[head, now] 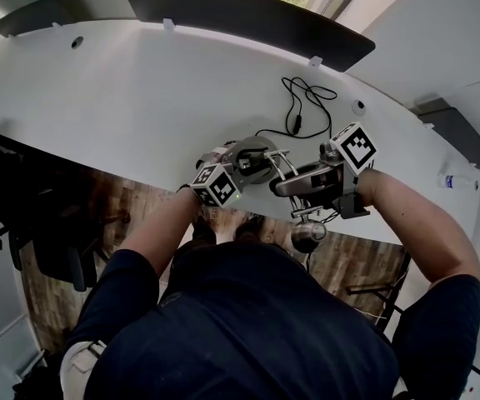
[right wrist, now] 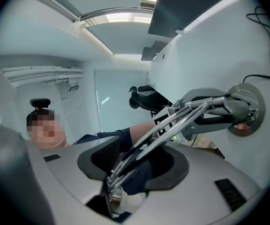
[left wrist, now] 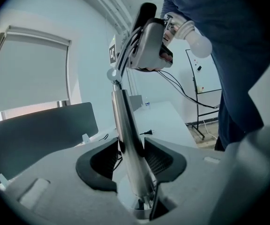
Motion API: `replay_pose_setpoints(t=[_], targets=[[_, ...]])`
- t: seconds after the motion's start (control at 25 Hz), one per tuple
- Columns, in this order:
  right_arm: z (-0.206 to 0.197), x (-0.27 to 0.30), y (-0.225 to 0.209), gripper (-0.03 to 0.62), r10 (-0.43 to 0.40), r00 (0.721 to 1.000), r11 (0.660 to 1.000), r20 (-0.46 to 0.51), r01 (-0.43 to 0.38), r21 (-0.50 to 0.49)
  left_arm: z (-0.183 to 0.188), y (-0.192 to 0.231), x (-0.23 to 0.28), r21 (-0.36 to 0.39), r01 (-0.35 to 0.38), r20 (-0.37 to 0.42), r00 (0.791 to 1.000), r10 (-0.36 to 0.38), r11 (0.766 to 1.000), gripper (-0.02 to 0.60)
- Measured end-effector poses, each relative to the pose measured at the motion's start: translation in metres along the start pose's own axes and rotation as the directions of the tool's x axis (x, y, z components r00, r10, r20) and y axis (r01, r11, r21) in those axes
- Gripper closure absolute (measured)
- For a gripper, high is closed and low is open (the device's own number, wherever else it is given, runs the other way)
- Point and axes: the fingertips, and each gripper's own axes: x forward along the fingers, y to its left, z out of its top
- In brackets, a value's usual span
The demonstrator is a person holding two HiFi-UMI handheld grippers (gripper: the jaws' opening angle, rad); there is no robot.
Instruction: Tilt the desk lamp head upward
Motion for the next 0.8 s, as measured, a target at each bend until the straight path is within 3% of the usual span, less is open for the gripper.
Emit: replay_pose_setpoints(t=[0.08, 0.2, 0.44, 0.6, 0.72, 0.8], targets=[[0.000, 0.003, 0.003, 0.373, 0.030, 1.000, 1.000, 0.001, -0.030, 0.001, 0.001, 0.001, 0.000, 0.016, -0.001, -0.016, 1.000, 0.002, 1.000, 0.414], [-0.003, 0.006, 0.008, 0.341, 0.059, 0.998, 0.998, -0.012, -0.059, -0.016, 0.007, 0.005, -0.004, 0.022, -0.017, -0.018, 1.000, 0.017, 1.000, 0.390], [0.004, -0.014, 0.001, 0.330, 0.065, 0.990, 0.996, 0.124, -0.056, -0.070, 0.024, 0.011, -0.026, -0.001, -0.094, -0.003, 0.996, 0.094, 0.996, 0.388], [0.006, -0.030, 0.002, 0.330, 0.081, 0.973, 0.992, 0.214, -0.059, -0.109, 0.029, 0.008, -0.038, -0.087, -0.120, -0.015, 0.993, 0.119, 0.989, 0.388], [0.010, -0.048, 0.001, 0.330, 0.091, 0.934, 0.989, 0.345, -0.044, -0.142, 0.029, 0.004, -0.047, -0.176, -0.134, -0.037, 0.991, 0.129, 0.975, 0.388], [0.016, -0.065, 0.000, 0.332, 0.093, 0.868, 0.988, 0.489, -0.019, -0.153, 0.038, 0.003, -0.053, -0.226, -0.143, -0.012, 0.990, 0.144, 0.964, 0.388]])
